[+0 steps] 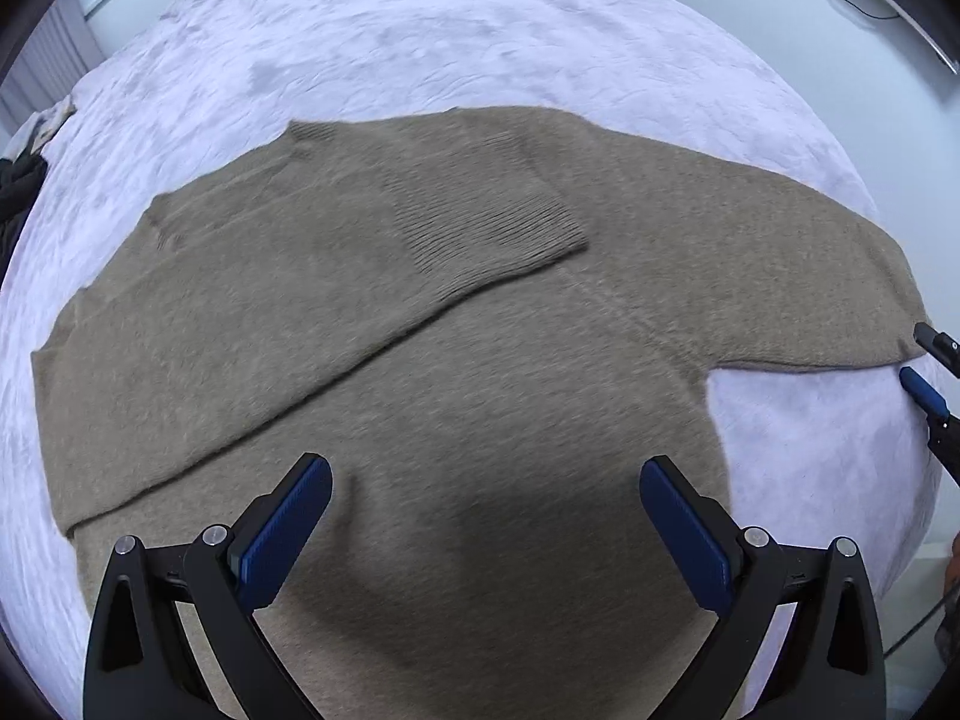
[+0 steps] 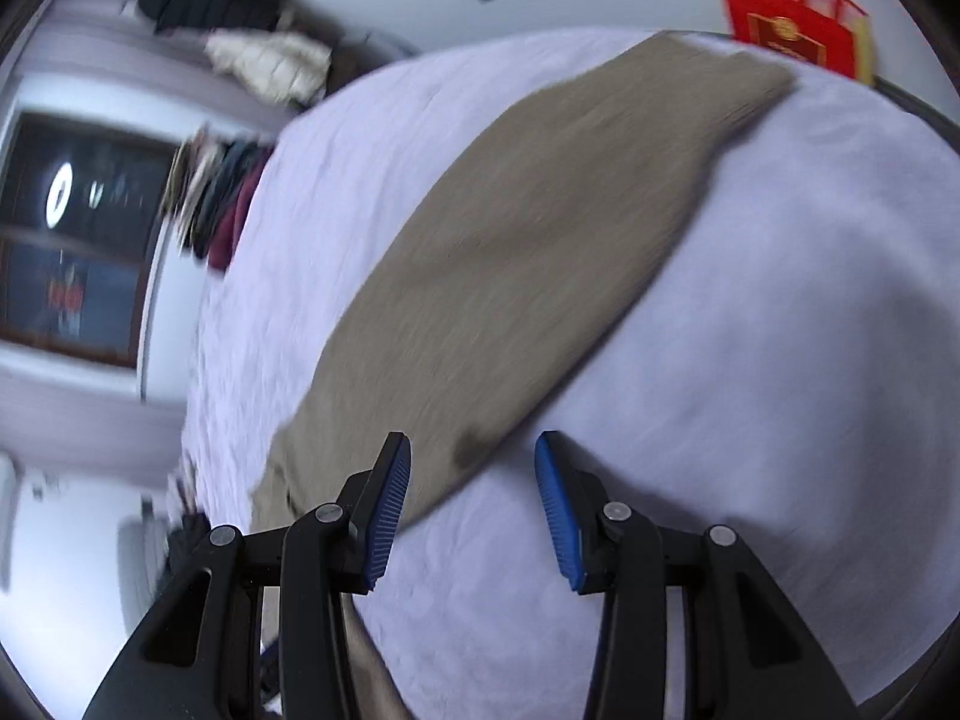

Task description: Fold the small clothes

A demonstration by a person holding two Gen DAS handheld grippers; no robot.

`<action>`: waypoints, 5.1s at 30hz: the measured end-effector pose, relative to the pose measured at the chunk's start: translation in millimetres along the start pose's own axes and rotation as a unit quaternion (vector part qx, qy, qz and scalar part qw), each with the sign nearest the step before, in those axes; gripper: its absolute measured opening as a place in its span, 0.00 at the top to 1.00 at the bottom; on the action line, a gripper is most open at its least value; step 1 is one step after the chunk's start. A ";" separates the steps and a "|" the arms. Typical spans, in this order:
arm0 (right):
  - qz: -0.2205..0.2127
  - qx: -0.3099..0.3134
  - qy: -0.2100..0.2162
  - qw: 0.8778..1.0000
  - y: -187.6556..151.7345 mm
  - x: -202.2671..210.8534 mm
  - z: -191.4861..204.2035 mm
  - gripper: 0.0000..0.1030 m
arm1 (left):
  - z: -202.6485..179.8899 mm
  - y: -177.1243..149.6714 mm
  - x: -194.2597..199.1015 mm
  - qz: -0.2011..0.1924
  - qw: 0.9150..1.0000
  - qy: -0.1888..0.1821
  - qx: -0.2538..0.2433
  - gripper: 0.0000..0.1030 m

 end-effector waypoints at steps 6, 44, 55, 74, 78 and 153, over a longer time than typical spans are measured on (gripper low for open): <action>-0.022 -0.052 0.017 0.998 36.5 -3.2 -18.9 0.55 | -13.6 17.2 -12.9 0.008 1.000 -0.015 -0.007 0.00; 0.172 0.500 0.056 0.847 -265.9 -178.4 371.1 0.81 | 253.7 -64.0 57.3 -0.056 0.968 0.095 0.227 0.00; 0.207 0.221 0.117 0.946 -190.2 -185.4 359.2 0.94 | 262.5 -87.2 74.2 -0.079 0.966 0.059 0.239 0.00; 0.152 0.636 0.076 0.752 -384.2 -134.3 395.4 0.46 | 318.9 -165.4 152.8 -0.112 0.957 0.064 0.258 0.00; 0.172 0.484 0.056 0.856 -297.7 -112.1 335.3 0.46 | 305.5 -135.3 165.3 -0.141 0.963 0.048 0.223 0.00; 0.073 0.402 -0.051 0.912 -182.8 -63.9 229.7 0.57 | 271.9 -95.4 122.7 -0.059 0.982 0.058 0.170 0.05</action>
Point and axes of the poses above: each gripper's, at about its wrist camera, not at the fingertips, and x roughly against the way its jaws point, z to its left, y to its top, the point moved 1 cm from there along -x, roughly the way its jaws point, and after that the axes turned 15 degrees about -y, right-handed, at the moved point
